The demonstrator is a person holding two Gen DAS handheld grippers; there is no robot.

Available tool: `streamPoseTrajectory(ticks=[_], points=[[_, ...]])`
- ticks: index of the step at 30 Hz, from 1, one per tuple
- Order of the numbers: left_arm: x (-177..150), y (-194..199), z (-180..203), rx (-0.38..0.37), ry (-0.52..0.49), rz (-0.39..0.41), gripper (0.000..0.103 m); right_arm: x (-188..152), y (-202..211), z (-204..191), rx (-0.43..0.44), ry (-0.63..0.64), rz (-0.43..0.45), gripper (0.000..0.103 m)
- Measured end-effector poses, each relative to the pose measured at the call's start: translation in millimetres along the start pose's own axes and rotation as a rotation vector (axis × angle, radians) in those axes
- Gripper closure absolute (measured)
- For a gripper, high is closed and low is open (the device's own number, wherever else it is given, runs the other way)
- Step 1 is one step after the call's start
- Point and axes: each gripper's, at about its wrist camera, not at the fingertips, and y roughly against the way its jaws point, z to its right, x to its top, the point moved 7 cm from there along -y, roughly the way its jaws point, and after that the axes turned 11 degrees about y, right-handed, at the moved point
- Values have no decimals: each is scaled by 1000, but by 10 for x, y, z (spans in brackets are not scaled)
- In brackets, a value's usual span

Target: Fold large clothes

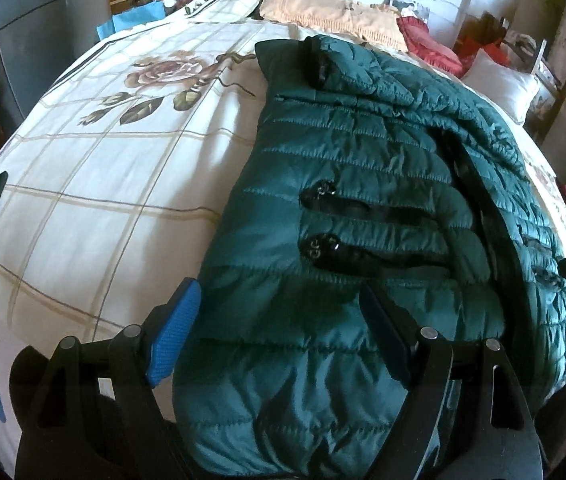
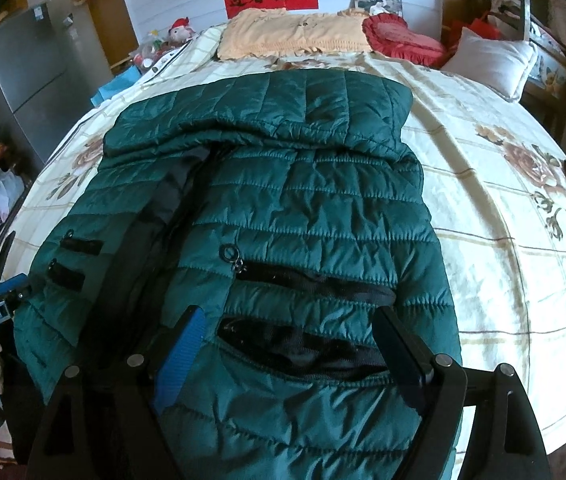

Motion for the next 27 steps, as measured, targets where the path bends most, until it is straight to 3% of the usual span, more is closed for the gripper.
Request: streamPoseTrajectory(ticks=[8, 16, 27], points=[[-108, 44, -89, 0, 5, -18, 21, -156, 112, 13, -5, 10, -15, 19], [-173, 77, -83, -7, -4, -32, 21, -374, 181, 188, 8, -63, -39, 19], [-285, 82, -194, -58, 43, -106, 21, -756, 342, 475, -27, -112, -92, 15]])
